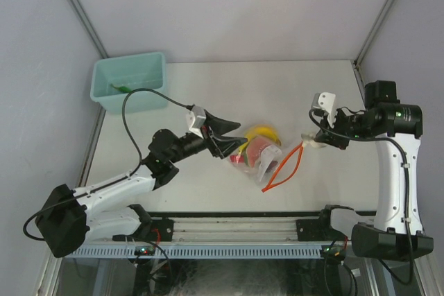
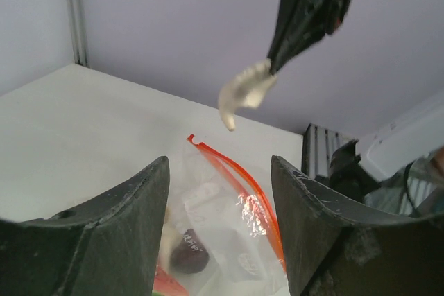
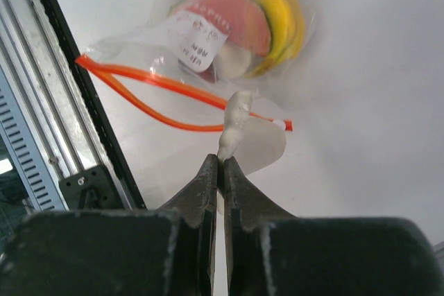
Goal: Open the zip-top bag and remove the fake food
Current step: Place the fake vegetable in the bin.
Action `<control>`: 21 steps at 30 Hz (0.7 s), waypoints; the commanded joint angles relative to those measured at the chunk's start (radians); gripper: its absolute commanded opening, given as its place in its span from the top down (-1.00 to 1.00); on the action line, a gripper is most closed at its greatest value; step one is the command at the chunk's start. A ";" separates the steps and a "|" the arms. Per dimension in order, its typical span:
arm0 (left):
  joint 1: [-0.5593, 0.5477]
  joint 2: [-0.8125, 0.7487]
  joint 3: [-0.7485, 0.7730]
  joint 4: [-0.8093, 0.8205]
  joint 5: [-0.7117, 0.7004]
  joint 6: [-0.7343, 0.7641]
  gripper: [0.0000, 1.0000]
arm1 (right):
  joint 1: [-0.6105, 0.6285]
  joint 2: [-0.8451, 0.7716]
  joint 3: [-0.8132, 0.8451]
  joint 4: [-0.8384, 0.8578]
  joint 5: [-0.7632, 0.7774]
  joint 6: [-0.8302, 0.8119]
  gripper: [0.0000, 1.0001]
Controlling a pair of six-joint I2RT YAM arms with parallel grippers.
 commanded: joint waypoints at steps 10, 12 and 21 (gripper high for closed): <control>-0.149 0.149 0.267 -0.114 0.016 0.412 -0.39 | 0.101 0.053 0.092 -0.002 -0.260 0.002 1.00; -0.167 0.178 0.302 -0.142 0.022 0.435 -0.39 | 0.116 0.055 0.090 0.007 -0.265 0.002 1.00; -0.230 0.290 0.439 -0.342 -0.057 0.553 -0.32 | 0.185 0.056 0.076 0.024 -0.264 -0.009 1.00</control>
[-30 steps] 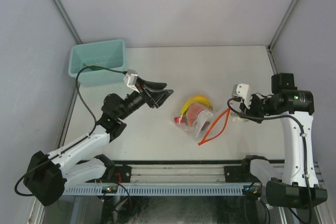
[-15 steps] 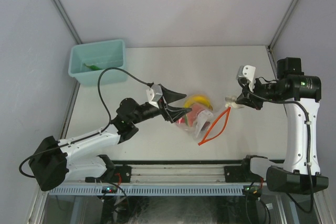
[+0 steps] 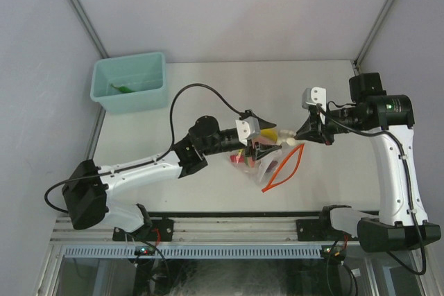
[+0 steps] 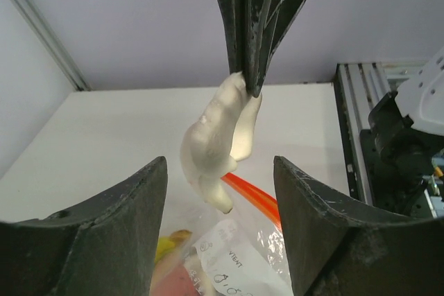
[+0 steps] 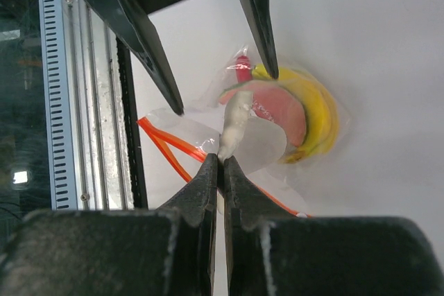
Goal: Open the zip-top bag and remove the fake food
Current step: Place the fake vegetable in the bin.
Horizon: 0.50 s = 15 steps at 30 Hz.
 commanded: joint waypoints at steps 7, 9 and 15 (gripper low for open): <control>-0.039 0.060 0.125 -0.114 -0.088 0.104 -0.21 | 0.057 0.000 -0.009 0.037 -0.043 -0.015 1.00; -0.044 0.067 0.132 -0.114 -0.089 0.101 -0.17 | 0.062 0.001 -0.013 0.041 -0.042 -0.011 1.00; -0.052 0.080 0.144 -0.115 -0.093 0.088 -0.03 | 0.075 0.002 -0.030 0.050 -0.040 -0.005 1.00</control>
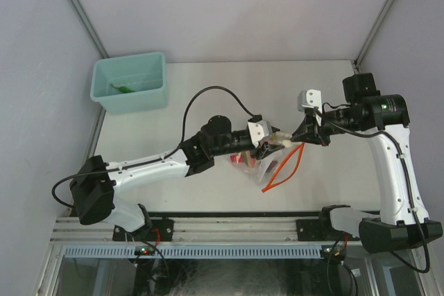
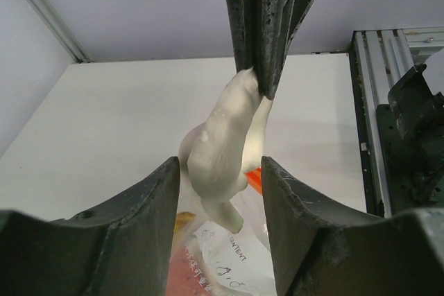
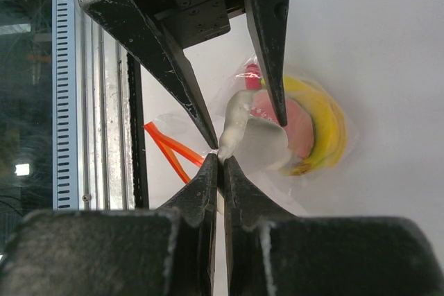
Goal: Open the zip-top bag and remove the fake food
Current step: Place the fake vegetable in the bin.
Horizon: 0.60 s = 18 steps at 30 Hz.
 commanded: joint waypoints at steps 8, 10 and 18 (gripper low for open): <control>-0.009 0.007 0.075 0.012 -0.023 -0.001 0.32 | 0.022 0.001 -0.026 0.040 -0.027 0.005 1.00; -0.010 0.007 0.075 0.009 -0.025 -0.002 0.47 | 0.025 0.002 -0.029 0.043 -0.028 0.007 1.00; -0.008 -0.014 0.045 0.014 -0.078 -0.019 0.99 | 0.024 -0.002 -0.034 0.057 -0.033 0.032 0.73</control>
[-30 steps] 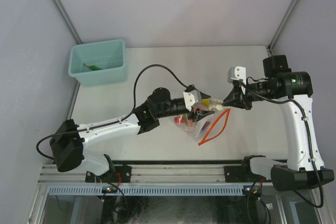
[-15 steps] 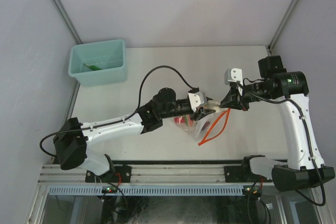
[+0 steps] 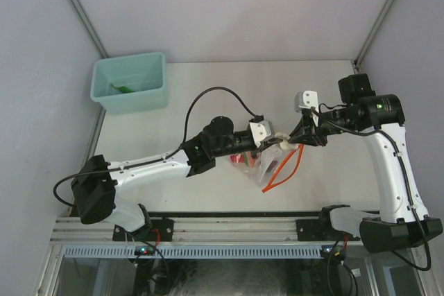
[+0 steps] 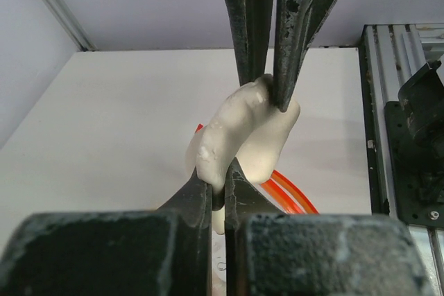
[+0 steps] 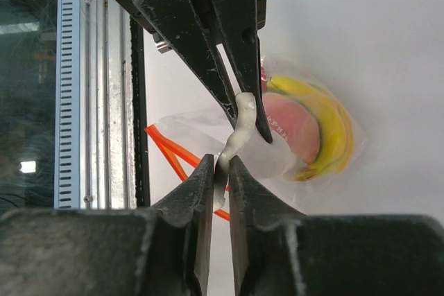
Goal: Open the zip-top bag and remove the fake food
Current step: Place the fake vegetable in the bin.
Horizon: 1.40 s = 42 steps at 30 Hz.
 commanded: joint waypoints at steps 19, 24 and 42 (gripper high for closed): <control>0.172 -0.188 -0.152 0.123 -0.120 -0.418 1.00 | -0.088 -0.041 -0.034 0.152 -0.181 0.136 0.33; 0.283 -0.200 -0.132 -0.003 -0.104 -0.596 1.00 | -0.100 -0.059 -0.076 0.213 -0.193 0.185 0.33; 0.834 -0.032 -0.004 -0.270 0.218 -0.979 1.00 | -0.118 -0.065 -0.173 0.347 -0.169 0.293 0.34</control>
